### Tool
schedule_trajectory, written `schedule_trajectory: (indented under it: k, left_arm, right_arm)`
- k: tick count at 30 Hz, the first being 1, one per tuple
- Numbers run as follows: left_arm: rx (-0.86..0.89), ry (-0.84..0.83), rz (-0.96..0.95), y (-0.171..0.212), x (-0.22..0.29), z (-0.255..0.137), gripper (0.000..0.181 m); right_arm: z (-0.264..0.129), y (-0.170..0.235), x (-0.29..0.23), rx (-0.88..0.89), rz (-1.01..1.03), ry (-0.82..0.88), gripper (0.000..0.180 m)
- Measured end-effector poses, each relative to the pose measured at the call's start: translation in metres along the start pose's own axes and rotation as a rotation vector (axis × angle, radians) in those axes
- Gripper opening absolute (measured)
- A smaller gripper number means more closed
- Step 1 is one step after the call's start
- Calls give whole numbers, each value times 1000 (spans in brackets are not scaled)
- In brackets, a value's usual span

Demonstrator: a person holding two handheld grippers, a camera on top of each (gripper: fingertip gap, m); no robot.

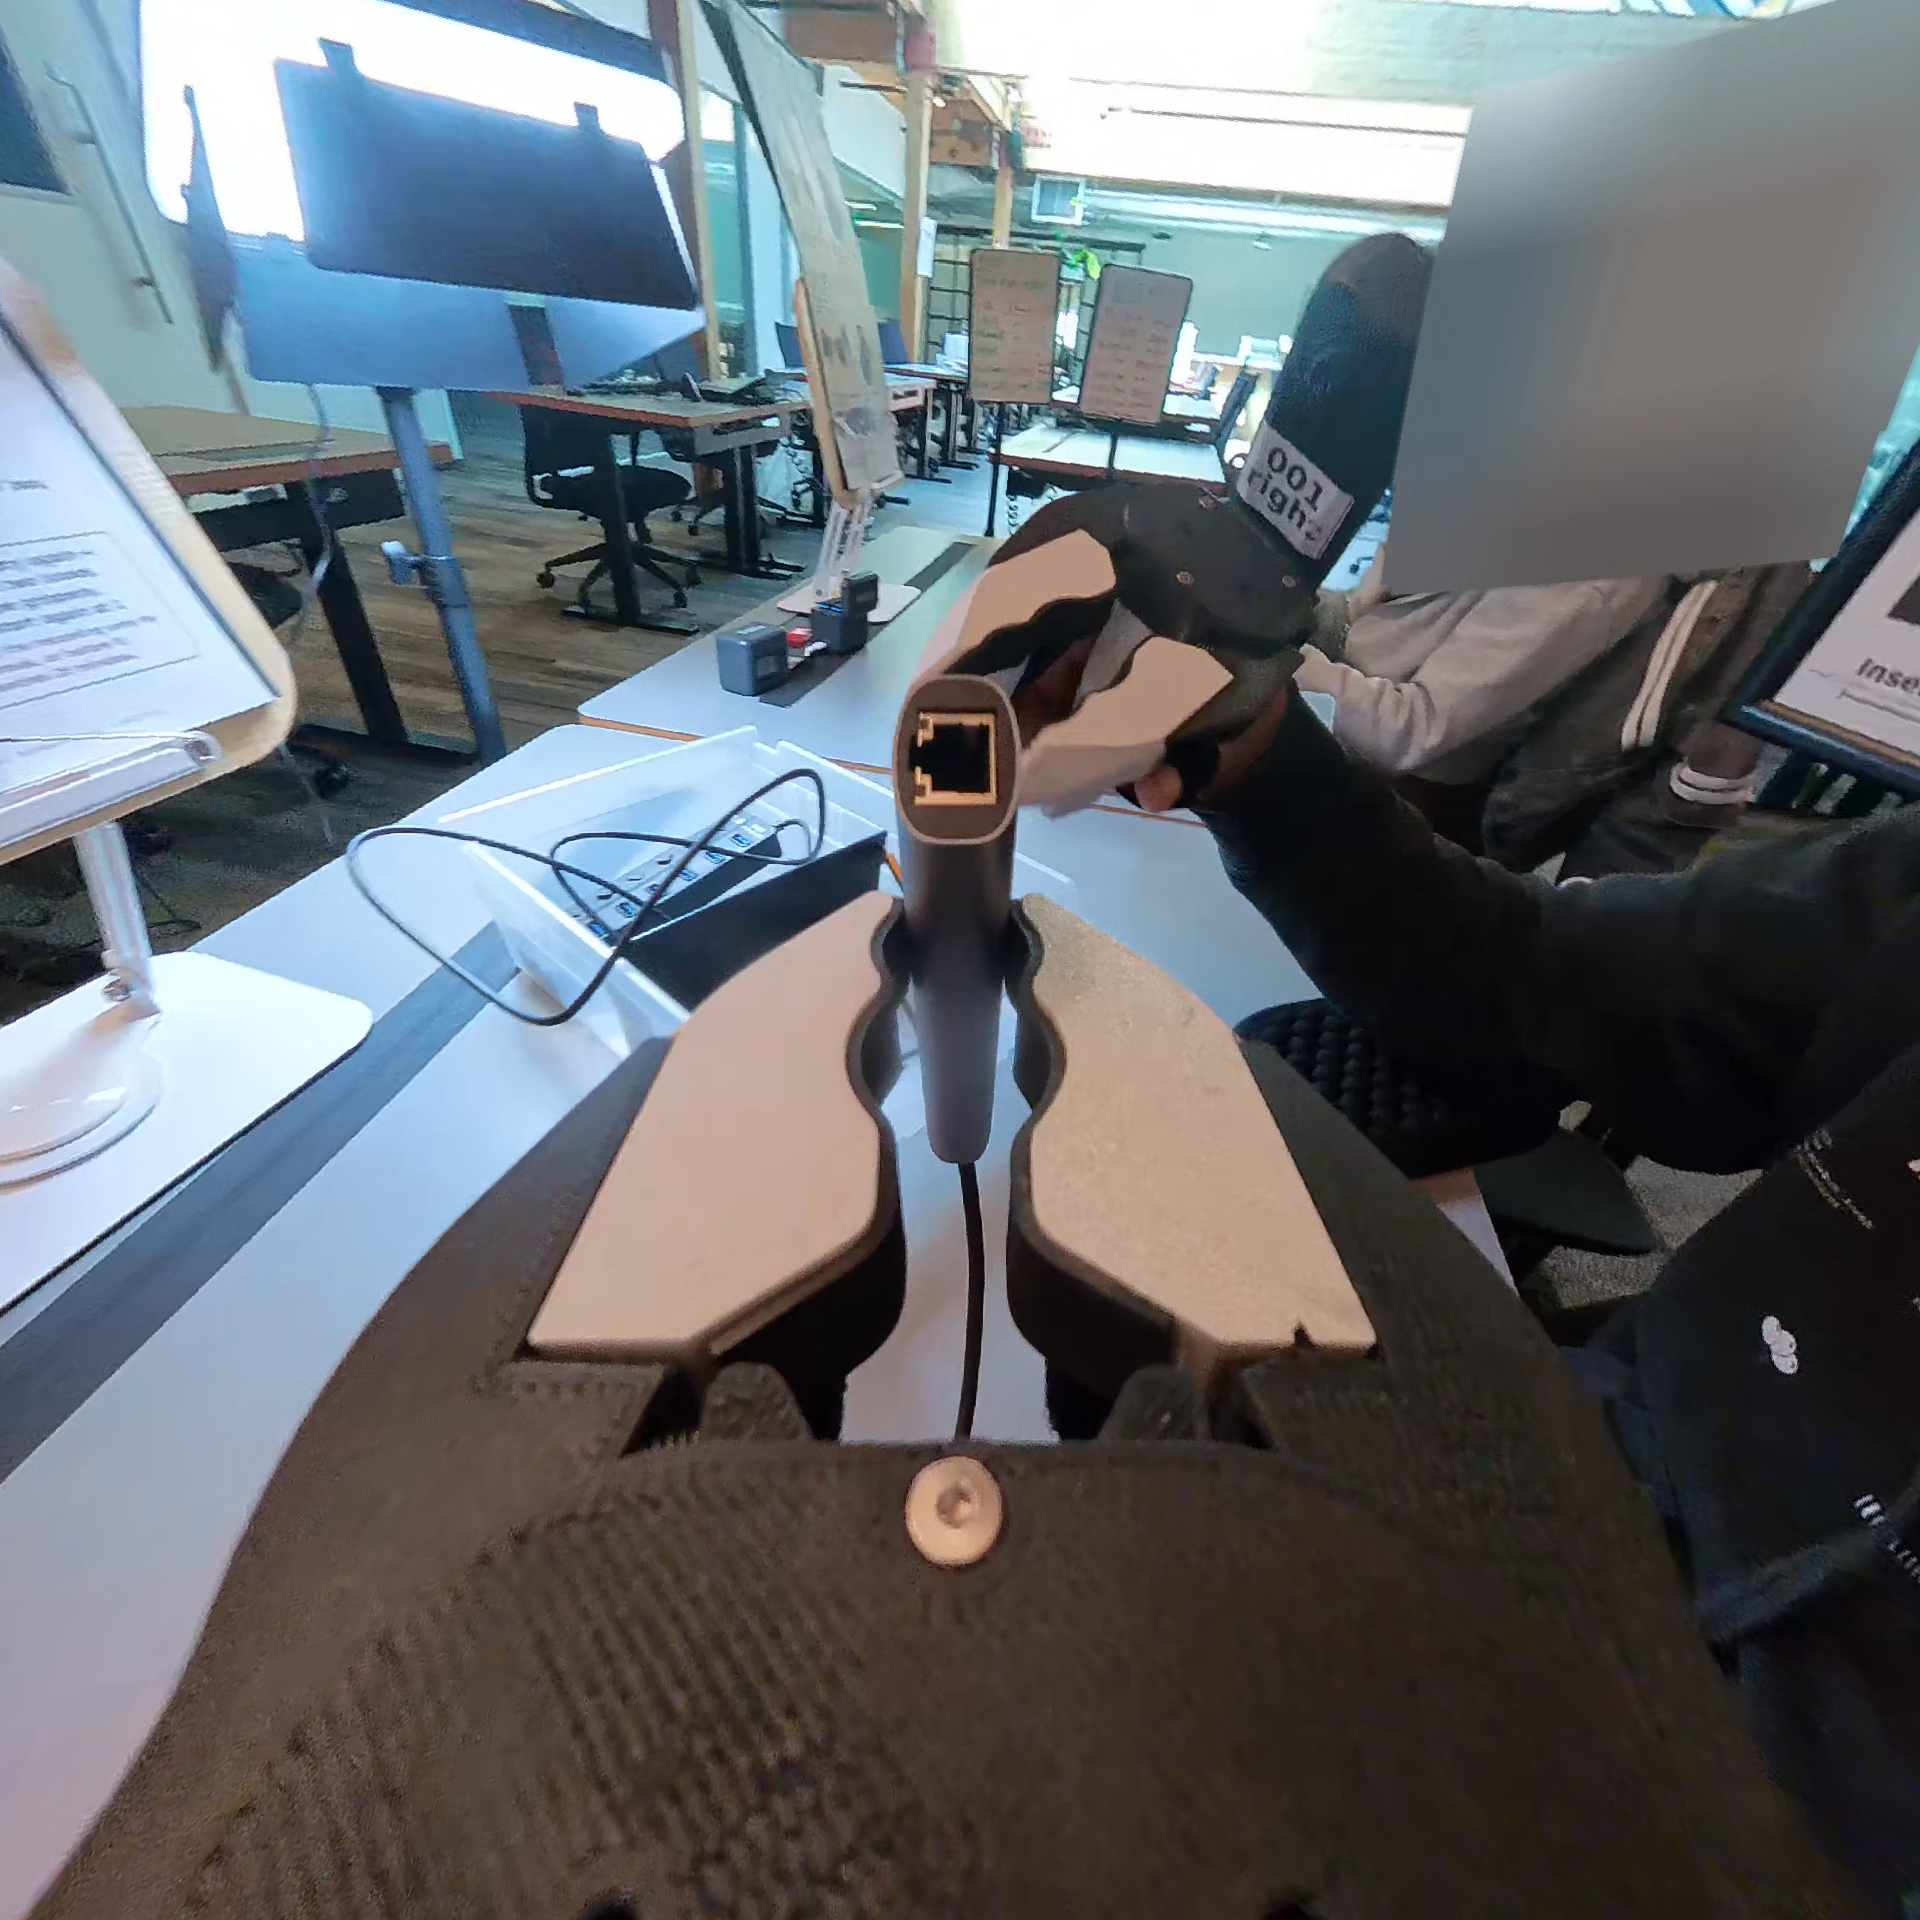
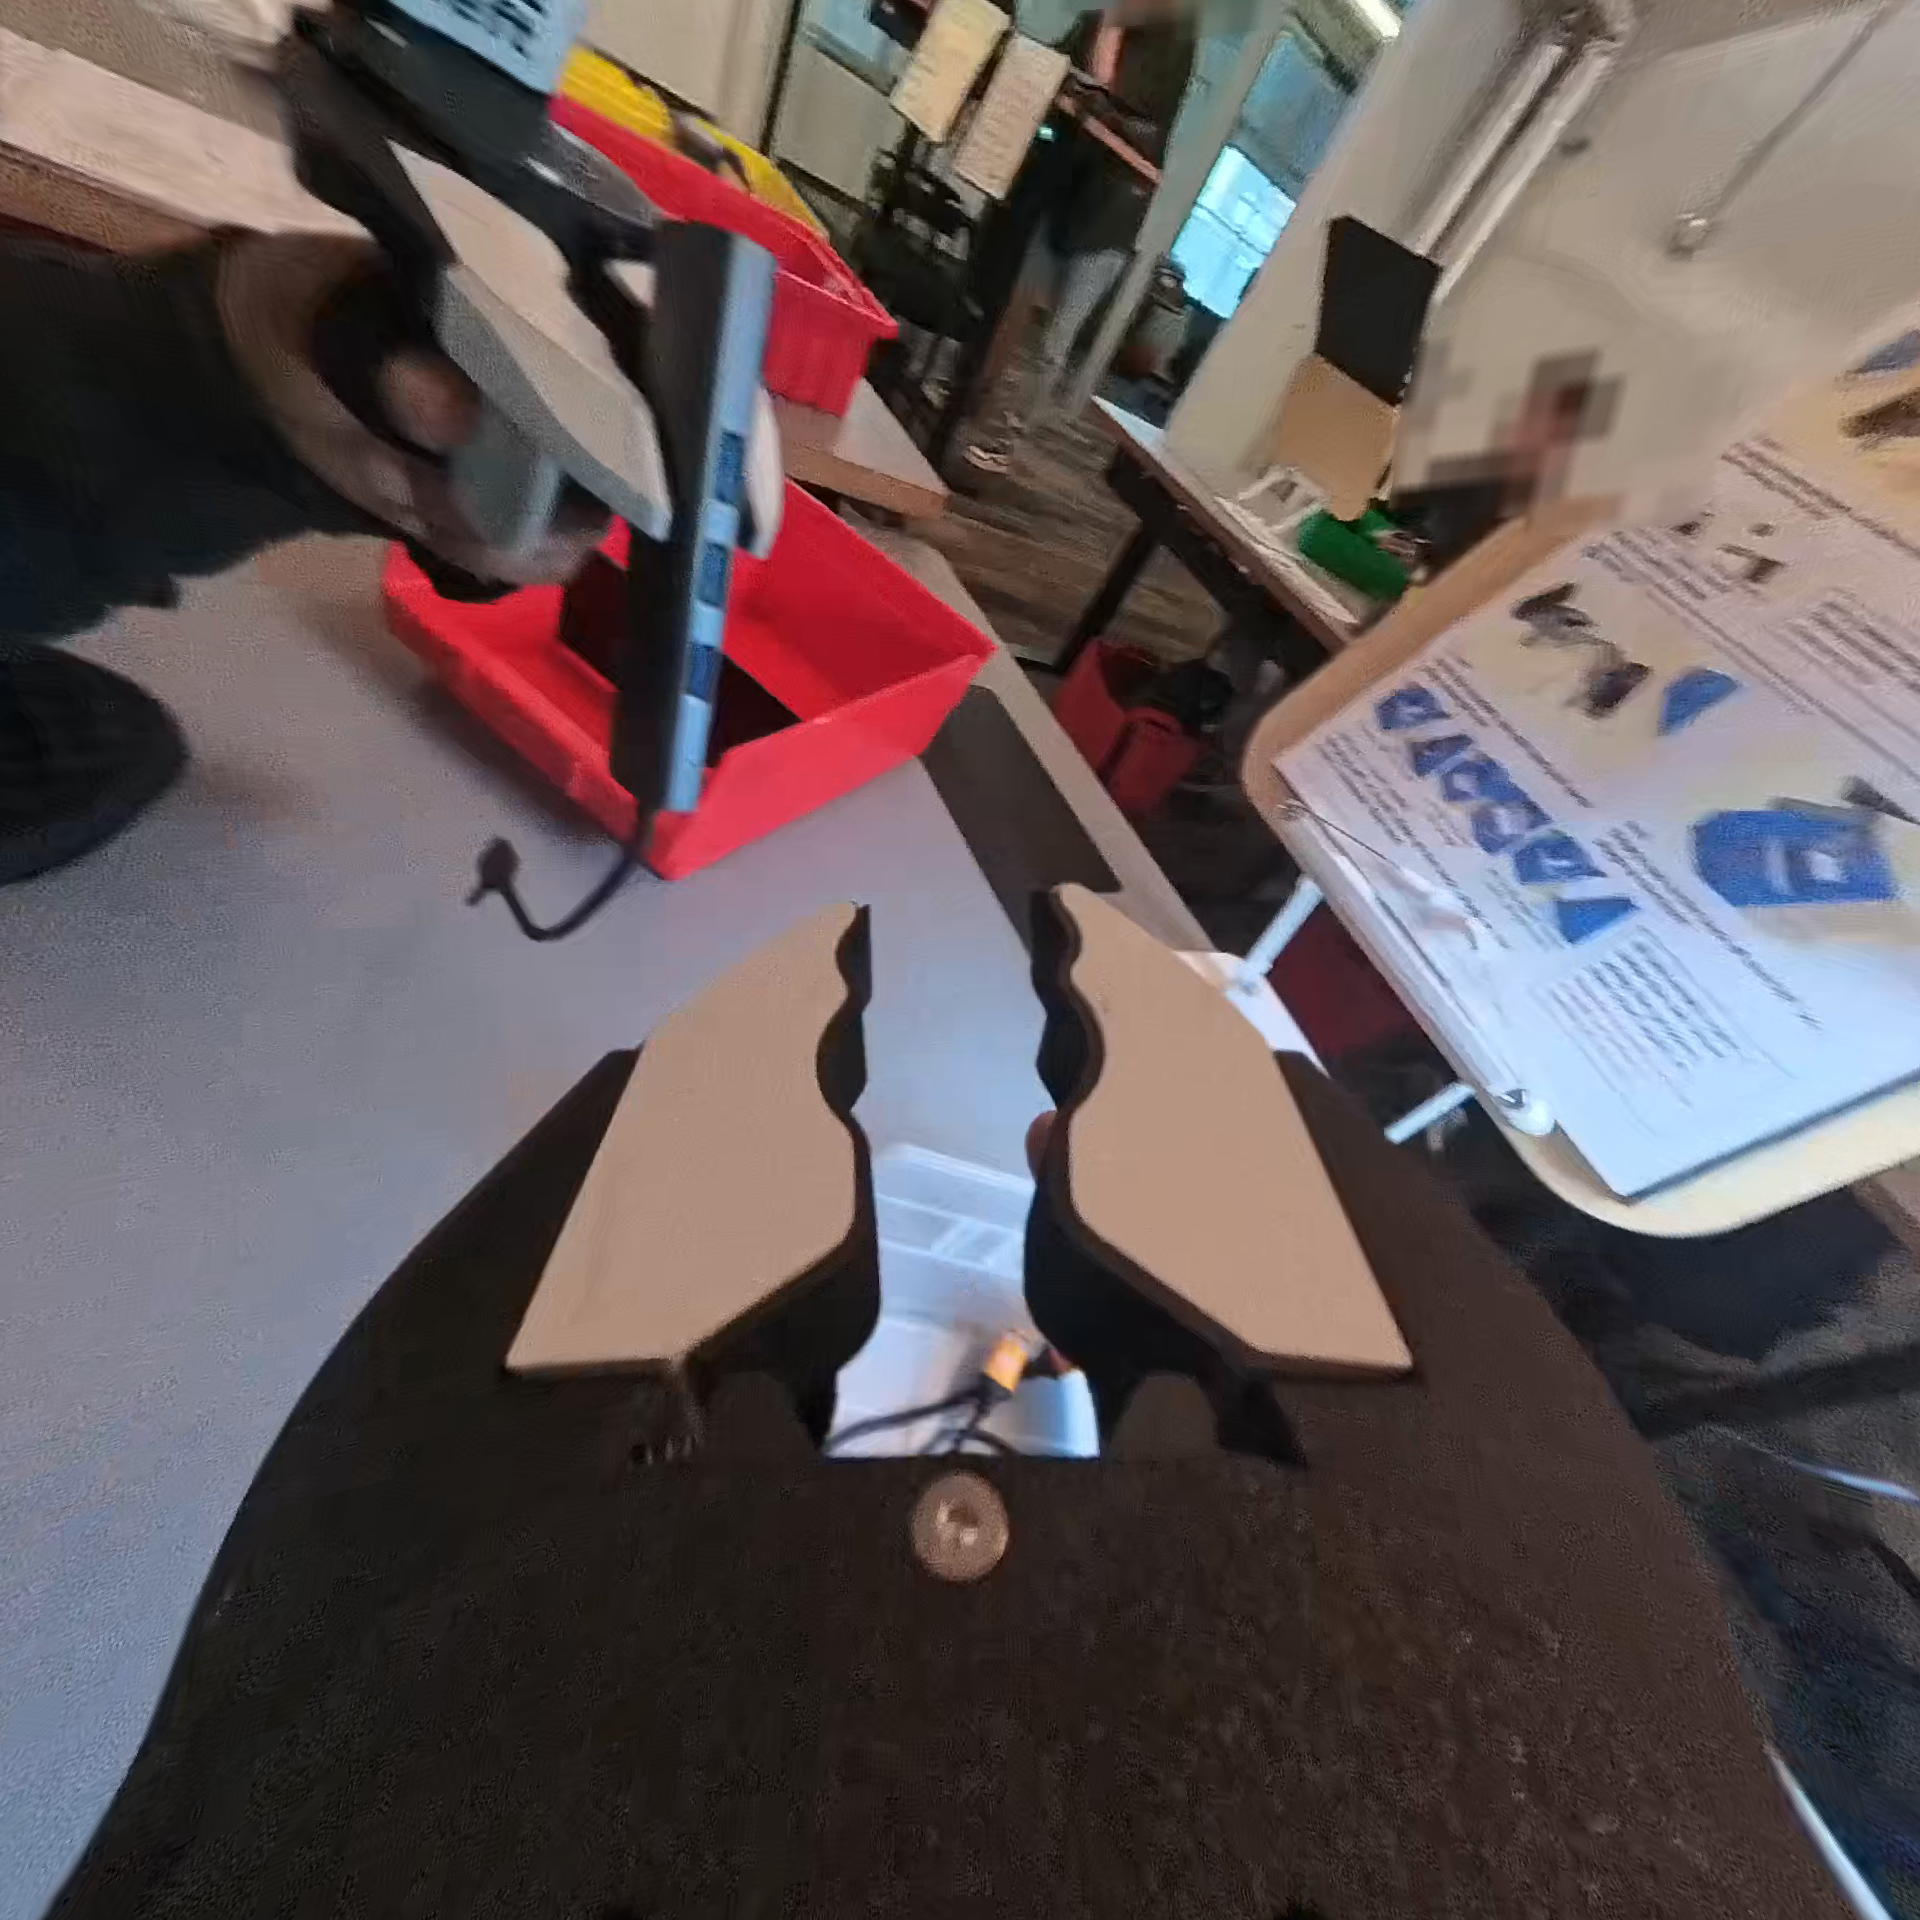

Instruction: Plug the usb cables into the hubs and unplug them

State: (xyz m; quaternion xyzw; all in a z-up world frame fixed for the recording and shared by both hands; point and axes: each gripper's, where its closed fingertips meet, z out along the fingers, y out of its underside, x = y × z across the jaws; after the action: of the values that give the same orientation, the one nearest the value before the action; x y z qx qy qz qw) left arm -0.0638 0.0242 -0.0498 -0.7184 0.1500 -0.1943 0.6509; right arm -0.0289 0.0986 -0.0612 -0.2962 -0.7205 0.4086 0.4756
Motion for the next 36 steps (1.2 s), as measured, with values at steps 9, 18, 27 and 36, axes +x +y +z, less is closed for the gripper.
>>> schedule_trajectory:
  k: [9, 18, 27, 36]
  left_arm:
    - [-11, 60, 102, 8, 27, 24, 20]
    - [173, -94, 51, -37, -10, -35, 36]
    - [153, -146, 62, -38, -15, -43, 35]
    - [99, -229, 56, -32, -34, -56, 35]
  right_arm:
    - [32, -4, -68, -51, -69, -242, 18]
    - [-36, -39, 93, -139, -285, 274, 16]
    - [-2, 131, 157, -640, -150, 247, 17]
    - [-13, 201, 184, -758, 80, 339, 49]
